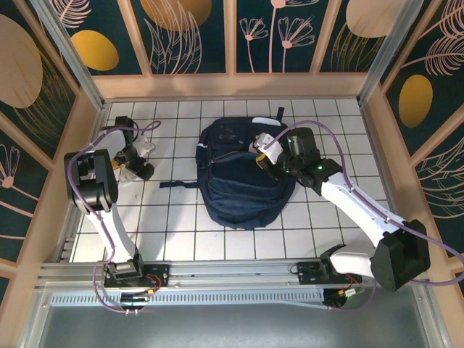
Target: Pack the student bag
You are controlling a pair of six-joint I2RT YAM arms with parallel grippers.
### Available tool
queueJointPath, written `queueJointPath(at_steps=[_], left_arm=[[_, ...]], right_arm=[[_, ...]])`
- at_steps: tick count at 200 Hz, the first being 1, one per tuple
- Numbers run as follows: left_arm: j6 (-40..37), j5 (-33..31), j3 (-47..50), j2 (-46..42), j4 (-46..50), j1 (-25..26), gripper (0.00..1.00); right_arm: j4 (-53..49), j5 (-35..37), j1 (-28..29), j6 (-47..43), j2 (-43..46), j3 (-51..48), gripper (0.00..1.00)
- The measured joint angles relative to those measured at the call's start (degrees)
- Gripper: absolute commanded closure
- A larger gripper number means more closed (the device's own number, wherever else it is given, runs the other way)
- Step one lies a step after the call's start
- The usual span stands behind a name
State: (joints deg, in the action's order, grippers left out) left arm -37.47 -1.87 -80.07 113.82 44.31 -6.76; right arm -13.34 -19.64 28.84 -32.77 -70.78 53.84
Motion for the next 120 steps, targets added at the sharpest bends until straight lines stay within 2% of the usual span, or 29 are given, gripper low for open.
queueJointPath(at_steps=[34, 72, 92, 120], left_arm=[[1.29, 2.1, -1.44, 1.86, 0.74, -0.07, 0.26], [1.29, 4.83, 1.01, 1.31, 1.4, -0.07, 0.3], [1.42, 4.57, 3.48, -0.31, 1.29, -0.07, 0.4], [1.84, 4.61, 4.61, -1.27, 0.7, -0.07, 0.44]], right_arm=[[-0.26, 0.0, -0.04, -0.28, 0.24, -0.02, 1.0], [-1.2, -0.02, -0.04, -0.28, 0.2, 0.55, 1.0], [-1.81, -0.17, -0.04, -0.28, -0.04, 1.03, 1.0], [-2.27, -0.2, -0.04, -0.28, -0.2, 1.09, 1.0]])
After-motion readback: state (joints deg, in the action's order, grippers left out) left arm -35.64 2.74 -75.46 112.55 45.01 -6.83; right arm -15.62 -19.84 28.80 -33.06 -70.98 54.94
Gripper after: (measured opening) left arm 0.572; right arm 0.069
